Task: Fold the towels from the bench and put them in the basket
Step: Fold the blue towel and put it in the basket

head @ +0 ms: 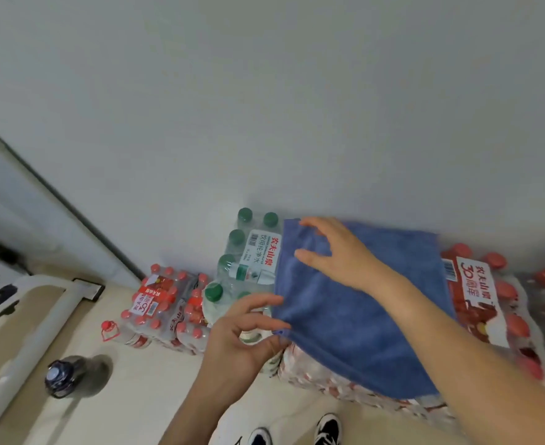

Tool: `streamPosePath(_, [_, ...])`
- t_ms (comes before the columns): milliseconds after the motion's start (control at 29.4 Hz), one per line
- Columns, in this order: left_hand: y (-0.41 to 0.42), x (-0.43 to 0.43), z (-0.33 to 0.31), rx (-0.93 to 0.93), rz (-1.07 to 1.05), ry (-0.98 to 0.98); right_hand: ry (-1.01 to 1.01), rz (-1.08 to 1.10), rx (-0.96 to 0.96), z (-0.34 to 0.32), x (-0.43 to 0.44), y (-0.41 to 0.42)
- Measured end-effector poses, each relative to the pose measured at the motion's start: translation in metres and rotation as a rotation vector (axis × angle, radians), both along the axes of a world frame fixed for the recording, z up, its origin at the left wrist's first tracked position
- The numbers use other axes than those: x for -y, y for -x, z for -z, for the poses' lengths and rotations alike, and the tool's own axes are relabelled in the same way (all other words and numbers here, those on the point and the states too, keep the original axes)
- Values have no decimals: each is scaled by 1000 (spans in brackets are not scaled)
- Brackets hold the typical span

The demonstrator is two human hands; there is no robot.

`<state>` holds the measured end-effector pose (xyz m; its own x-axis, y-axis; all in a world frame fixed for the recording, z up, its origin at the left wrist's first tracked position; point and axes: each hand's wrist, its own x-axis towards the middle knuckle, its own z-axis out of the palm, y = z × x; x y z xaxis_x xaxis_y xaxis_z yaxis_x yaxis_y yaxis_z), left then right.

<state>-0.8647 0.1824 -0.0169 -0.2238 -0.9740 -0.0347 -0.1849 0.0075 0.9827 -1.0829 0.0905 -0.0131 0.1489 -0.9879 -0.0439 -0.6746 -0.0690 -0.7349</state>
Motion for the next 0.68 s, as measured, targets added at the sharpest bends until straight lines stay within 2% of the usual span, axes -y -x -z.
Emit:
streamPosePath(68, [5,9,-3,-46,38,24,-151,-99,64,-22,-55,7])
streamPosePath(136, [12,15,-7,-59,38,-7,-202,-145,-111,-21,-107,7])
streamPosePath(204, [17,21,-11,-88,34,-12,-88,-33,-341,1,-144,2])
streamPosePath(272, [19,26,-13,-120,49,10,54,132,-435,25,-162,-2])
streamPosePath(476, [19,40,-10,-174,77,-5,160,376,-562,56,-186,36])
streamPosePath(680, [8,47,0,-191,53,-44,265,367,-609,45,-209,77])
